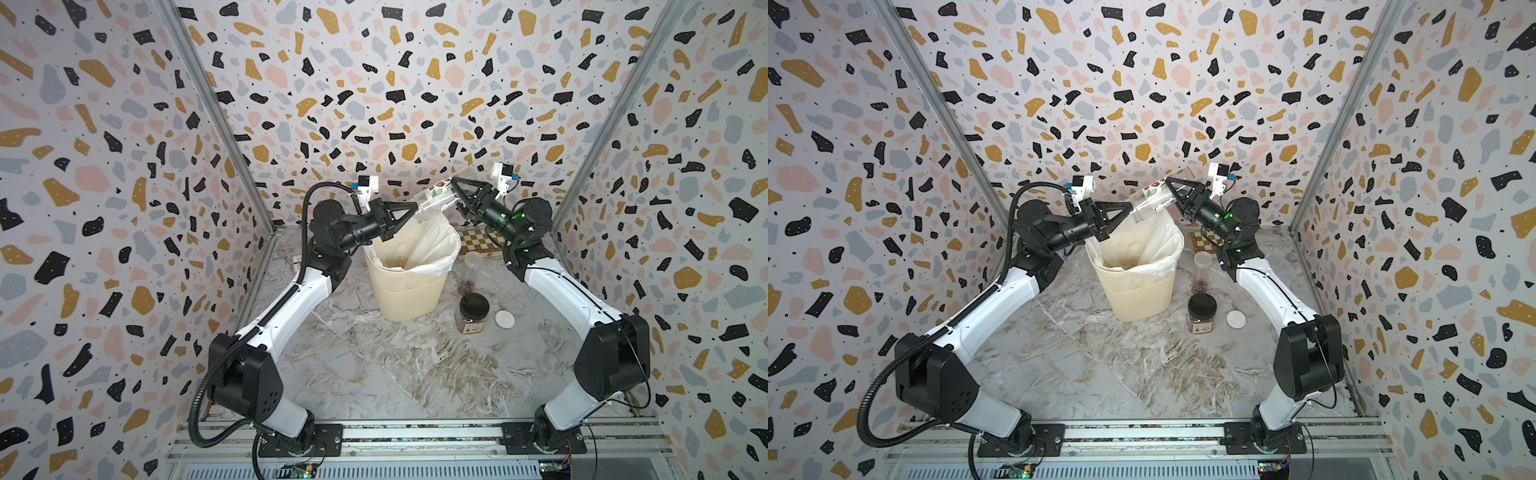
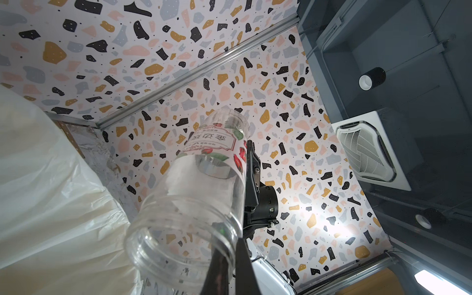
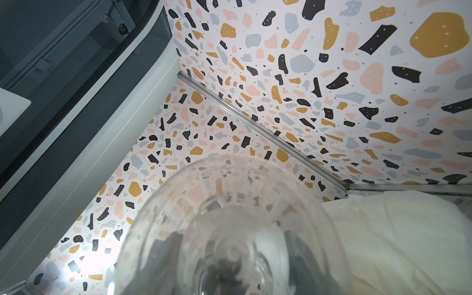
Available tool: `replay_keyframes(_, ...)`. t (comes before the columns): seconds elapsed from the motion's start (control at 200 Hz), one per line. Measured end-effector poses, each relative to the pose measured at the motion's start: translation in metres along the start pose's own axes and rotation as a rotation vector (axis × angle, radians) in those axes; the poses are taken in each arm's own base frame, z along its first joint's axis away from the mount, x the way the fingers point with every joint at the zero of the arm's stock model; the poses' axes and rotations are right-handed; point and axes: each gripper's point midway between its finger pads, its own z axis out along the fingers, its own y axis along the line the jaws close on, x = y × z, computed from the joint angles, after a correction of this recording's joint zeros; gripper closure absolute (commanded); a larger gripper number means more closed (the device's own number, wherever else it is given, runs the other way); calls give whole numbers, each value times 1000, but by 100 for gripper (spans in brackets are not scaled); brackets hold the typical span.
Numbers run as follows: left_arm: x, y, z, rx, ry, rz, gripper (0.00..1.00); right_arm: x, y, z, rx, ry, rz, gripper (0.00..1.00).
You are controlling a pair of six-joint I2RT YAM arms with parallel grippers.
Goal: Empty the moldy dried flower tea in the jars
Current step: Place the jar at the center of the board.
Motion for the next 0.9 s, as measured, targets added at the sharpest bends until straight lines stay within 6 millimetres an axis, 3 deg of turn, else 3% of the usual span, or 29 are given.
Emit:
replay_keyframes(0.155,-1,-6,0,20,-4,19,100,4,-9,-3,22,23,-1,7)
replay_keyframes(0.295,-4,-6,0,27,-17,28,100,6,-22,-12,60,23,-8,0)
replay_keyframes(0.425,-7,-5,-1,30,-25,29,100,-9,-30,-28,102,-21,-39,0)
replay_keyframes(0.681,-22,0,-11,9,-60,34,100,-42,-28,-60,137,-107,-95,0)
replay_keyframes(0.901,-55,-5,-60,-137,-157,111,100,-66,-37,-90,211,-164,-146,0)
